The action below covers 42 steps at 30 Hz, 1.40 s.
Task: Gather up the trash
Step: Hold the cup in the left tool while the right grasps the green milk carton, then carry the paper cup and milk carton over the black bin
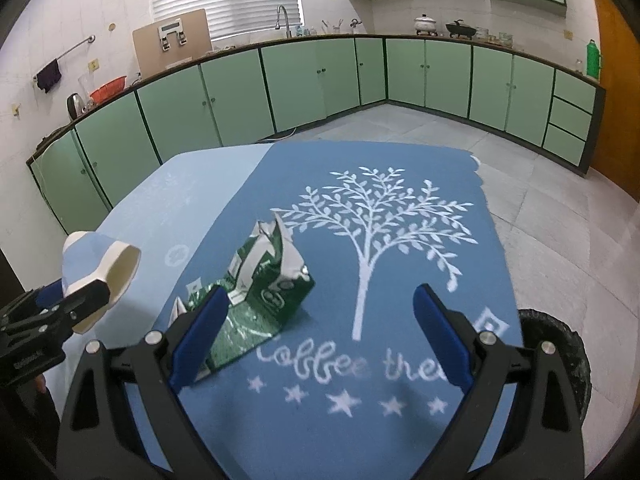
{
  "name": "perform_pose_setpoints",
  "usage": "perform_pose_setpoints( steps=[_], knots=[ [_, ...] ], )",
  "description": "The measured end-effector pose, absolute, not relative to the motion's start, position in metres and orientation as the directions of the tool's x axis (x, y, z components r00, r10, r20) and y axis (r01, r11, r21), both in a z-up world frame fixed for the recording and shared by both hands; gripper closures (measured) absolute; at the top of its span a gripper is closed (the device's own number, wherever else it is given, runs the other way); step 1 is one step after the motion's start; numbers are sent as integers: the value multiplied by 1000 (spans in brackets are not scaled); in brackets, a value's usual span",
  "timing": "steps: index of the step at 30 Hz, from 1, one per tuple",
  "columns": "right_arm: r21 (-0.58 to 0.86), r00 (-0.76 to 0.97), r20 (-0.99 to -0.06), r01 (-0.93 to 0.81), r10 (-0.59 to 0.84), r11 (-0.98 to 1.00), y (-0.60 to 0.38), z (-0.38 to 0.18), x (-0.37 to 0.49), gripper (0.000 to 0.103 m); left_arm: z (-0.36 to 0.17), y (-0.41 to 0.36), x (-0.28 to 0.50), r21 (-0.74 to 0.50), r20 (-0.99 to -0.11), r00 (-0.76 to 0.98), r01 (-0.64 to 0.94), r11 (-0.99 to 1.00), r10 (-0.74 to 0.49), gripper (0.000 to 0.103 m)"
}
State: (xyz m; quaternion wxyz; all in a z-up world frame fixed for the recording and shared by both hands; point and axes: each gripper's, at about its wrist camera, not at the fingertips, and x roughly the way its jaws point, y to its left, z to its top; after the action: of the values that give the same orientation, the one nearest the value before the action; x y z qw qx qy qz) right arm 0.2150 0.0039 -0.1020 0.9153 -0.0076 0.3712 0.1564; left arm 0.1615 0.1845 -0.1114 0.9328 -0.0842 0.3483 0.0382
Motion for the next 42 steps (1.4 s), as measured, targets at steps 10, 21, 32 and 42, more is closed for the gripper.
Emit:
perform_pose_setpoints(
  steps=[10, 21, 32, 42],
  knots=[
    [136, 612, -726, -318, 313, 938, 16, -119, 237, 38, -116, 196, 173, -129, -661, 750, -146, 981, 24, 25],
    [187, 582, -704, -401, 407, 897, 20, -108, 226, 76, -117, 195, 173, -136, -660, 751, -142, 980, 17, 25],
    [151, 640, -649, -420, 411, 895, 9, -79, 201, 76, -101, 177, 164, -137, -631, 776, -106, 985, -4, 25],
    [133, 700, -619, -352, 355, 926, -32, -47, 180, 76, -82, 142, 161, -135, -608, 793, -47, 990, -45, 25]
  ],
)
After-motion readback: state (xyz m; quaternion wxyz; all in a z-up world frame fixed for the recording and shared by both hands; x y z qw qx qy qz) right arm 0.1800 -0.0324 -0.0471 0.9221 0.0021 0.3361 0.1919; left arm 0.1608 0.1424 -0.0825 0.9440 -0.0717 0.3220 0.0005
